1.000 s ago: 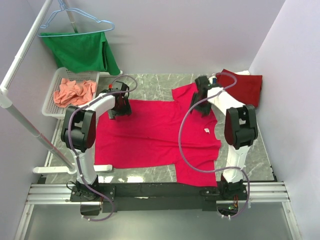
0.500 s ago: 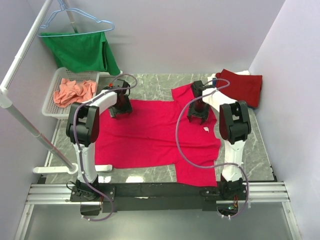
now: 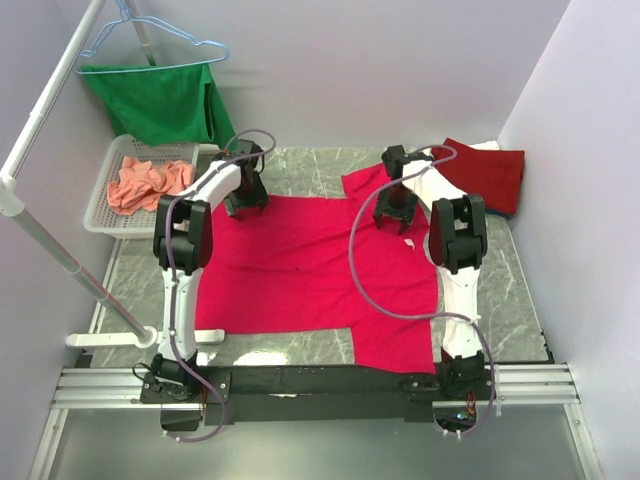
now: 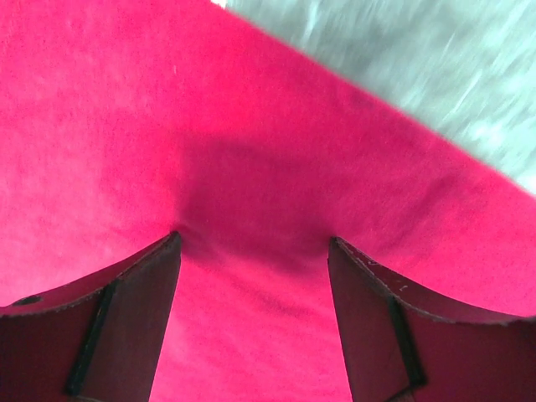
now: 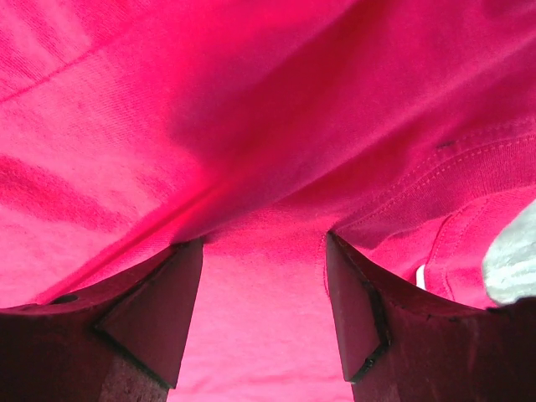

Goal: Fold and stack the t-shirts
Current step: Flatten the tshirt out

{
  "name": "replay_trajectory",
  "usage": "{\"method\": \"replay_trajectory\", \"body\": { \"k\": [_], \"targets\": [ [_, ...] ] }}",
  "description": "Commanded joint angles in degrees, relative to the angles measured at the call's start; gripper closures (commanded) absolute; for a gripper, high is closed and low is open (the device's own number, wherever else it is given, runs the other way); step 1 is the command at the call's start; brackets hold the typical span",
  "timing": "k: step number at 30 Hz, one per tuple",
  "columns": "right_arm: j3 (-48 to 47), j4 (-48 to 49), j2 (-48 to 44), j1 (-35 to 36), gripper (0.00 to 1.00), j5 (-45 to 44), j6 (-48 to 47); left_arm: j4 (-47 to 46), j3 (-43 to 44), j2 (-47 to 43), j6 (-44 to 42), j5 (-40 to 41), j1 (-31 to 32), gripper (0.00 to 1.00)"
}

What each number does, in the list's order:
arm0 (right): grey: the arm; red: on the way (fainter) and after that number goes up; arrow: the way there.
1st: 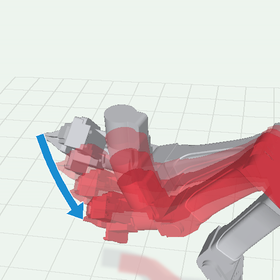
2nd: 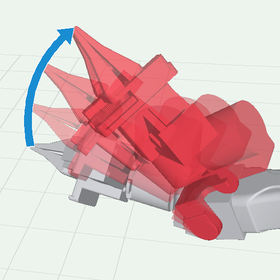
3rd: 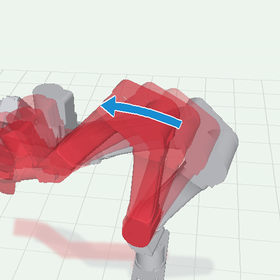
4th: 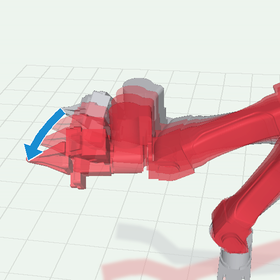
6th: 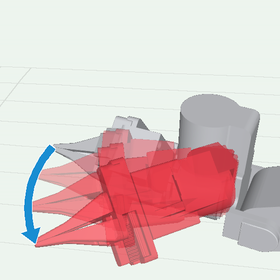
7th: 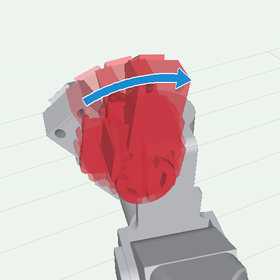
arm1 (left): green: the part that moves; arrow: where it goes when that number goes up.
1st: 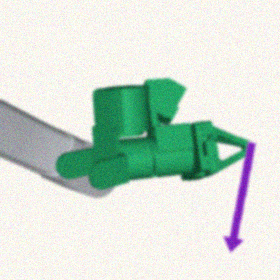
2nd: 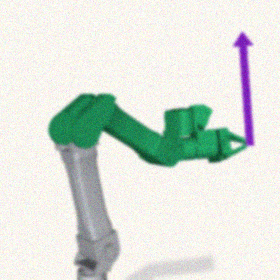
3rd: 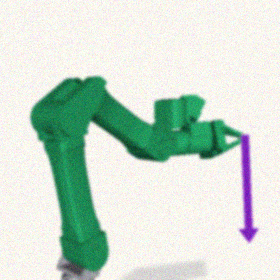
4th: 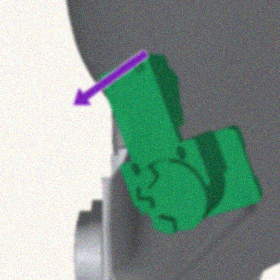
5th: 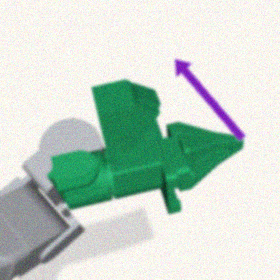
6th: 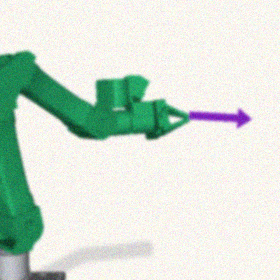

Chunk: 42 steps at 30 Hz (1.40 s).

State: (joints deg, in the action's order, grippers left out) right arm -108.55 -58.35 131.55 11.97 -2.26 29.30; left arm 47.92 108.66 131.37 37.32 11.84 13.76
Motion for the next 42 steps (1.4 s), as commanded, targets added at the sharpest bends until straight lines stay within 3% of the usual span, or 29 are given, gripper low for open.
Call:
{"method": "replay_trajectory", "body": {
  "k": [1,8,16,21,27,33,42],
  "targets": [
    [-5.26,0.25,4.67,-2.03,0.33,0.06,-0.29,1.38,7.43,4.24,0.82,-0.93,-1.89,0.24],
    [-12.82,-1.94,7.85,-3.53,0.34,1.03,-0.91,2.70,17.97,10.04,1.00,-2.60,-4.53,0.23],
    [-18.01,-3.35,9.17,-5.37,0.34,1.30,-1.52,-0.02,21.85,11.98,1.18,-5.68,-7.08,0.22],
    [-15.82,-2.13,6.36,-5.81,0.35,1.21,-2.75,-5.46,21.24,10.49,-1.10,-7.96,-7.87,0.22],
    [-5.90,4.28,-5.58,-5.46,0.36,0.42,-4.42,-13.98,17.64,4.34,-4.71,-10.17,-7.96,0.21],
    [6.15,8.34,-20.44,-4.41,0.35,-1.16,-3.29,-14.09,8.69,-6.99,-6.29,-7.71,-7.61,0.21],
    [24.51,10.18,-36.26,2.79,0.36,-6.61,-0.47,-10.75,-25.40,-32.56,-2.79,-0.68,-3.04,0.24]
  ]
}}
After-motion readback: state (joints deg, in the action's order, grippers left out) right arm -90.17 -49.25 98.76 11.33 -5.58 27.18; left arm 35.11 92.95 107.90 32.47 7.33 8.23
